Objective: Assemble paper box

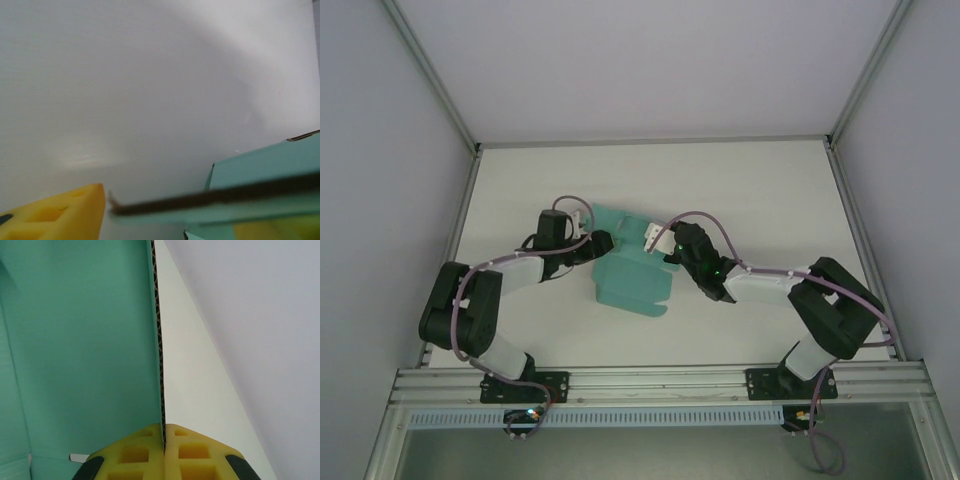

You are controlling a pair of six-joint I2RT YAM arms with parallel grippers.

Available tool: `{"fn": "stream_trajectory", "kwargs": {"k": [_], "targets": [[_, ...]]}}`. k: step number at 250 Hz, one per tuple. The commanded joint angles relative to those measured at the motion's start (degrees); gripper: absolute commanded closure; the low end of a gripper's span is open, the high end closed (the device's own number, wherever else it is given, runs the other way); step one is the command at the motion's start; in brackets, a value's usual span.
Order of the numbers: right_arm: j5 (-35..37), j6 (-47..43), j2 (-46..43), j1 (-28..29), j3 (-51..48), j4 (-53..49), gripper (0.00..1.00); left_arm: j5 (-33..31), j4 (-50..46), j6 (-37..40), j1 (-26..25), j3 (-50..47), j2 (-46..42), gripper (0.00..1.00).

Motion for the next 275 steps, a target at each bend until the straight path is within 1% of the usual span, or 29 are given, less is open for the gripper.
{"fn": "stream_trajectory", "kwargs": {"k": [1, 26, 35, 68, 113, 132, 145, 166, 190, 195, 202, 207, 221, 257, 275], "targets": [[-4.6, 2.7, -2.6, 0.4, -0.5, 0.6, 1.0, 4.5, 7.0, -0.5, -1.1, 0.1, 1.0, 0.43], [-6.3, 3.4, -3.3, 0.4, -0.6, -0.1, 1.0, 5.0, 10.5, -1.7, -1.2, -1.0, 1.3, 0.55], [-6.9, 3.6, -3.6, 0.4, -0.7, -0.3, 1.0, 5.3, 11.3, -2.1, -1.2, -1.2, 1.3, 0.58], [-6.8, 3.9, -3.9, 0.4, -0.5, -0.7, 1.0, 4.9, 11.7, -2.3, -1.3, -1.8, 1.1, 0.74], [-5.9, 4.2, -4.0, 0.3, -0.2, -1.2, 1.0, 3.4, 11.0, -1.7, -1.2, -2.7, -0.2, 0.89], [-5.6, 4.6, -4.2, 0.3, -0.3, -1.0, 1.0, 3.0, 10.5, -1.4, -1.2, -3.0, -1.2, 0.91], [-5.6, 4.9, -4.4, 0.3, -0.4, -1.2, 1.0, 2.8, 10.1, -1.0, -1.2, -3.3, -2.0, 0.97], [-6.0, 5.5, -4.7, 0.3, -0.5, -1.2, 1.0, 2.5, 9.9, -0.5, -1.4, -3.8, -3.2, 1.0], [-6.6, 6.0, -5.0, 0.3, -0.6, -1.3, 1.0, 2.8, 9.7, 0.3, -1.5, -4.1, -4.3, 0.99], [-6.6, 6.1, -5.0, 0.3, -0.6, -1.3, 1.0, 3.0, 9.7, 0.4, -1.5, -4.0, -4.4, 0.95], [-6.8, 6.2, -5.1, 0.3, -0.6, -1.3, 1.0, 3.7, 9.7, 0.7, -1.5, -4.0, -4.4, 0.84], [-7.0, 6.3, -5.2, 0.3, -0.7, -1.3, 1.0, 3.9, 9.5, 0.8, -1.6, -3.9, -4.3, 0.79], [-7.6, 6.7, -5.7, 0.3, -1.0, -0.9, 1.0, 4.3, 9.1, 0.7, -1.6, -3.7, -4.1, 0.72], [-9.3, 7.7, -7.3, 0.1, -1.4, -1.2, 1.0, 6.2, 12.8, -1.0, -1.5, -5.1, -3.0, 0.64], [-10.6, 8.6, -8.6, -0.4, -1.8, -1.3, 1.0, 7.1, 15.7, -2.3, -1.3, -6.2, -2.8, 0.63]]}}
